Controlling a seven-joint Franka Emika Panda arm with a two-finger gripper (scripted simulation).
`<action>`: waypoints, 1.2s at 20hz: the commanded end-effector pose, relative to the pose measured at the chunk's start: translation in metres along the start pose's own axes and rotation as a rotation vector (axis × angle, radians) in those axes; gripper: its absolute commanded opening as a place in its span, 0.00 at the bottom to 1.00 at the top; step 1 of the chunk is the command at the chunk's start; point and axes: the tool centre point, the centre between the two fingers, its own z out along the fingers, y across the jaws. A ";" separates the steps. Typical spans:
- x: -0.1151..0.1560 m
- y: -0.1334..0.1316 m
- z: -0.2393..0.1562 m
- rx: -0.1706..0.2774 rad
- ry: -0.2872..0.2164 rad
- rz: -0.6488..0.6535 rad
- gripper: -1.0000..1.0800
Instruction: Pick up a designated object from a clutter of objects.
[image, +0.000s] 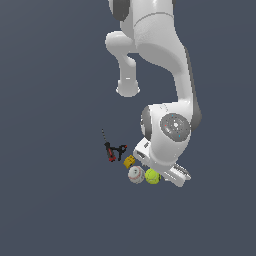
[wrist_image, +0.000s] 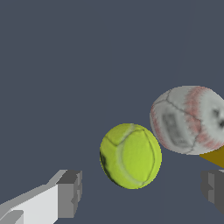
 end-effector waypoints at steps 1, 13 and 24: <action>0.000 0.000 0.000 0.000 0.000 0.000 0.96; -0.001 0.001 0.044 0.000 0.001 0.003 0.96; 0.000 0.000 0.051 0.000 0.001 0.004 0.00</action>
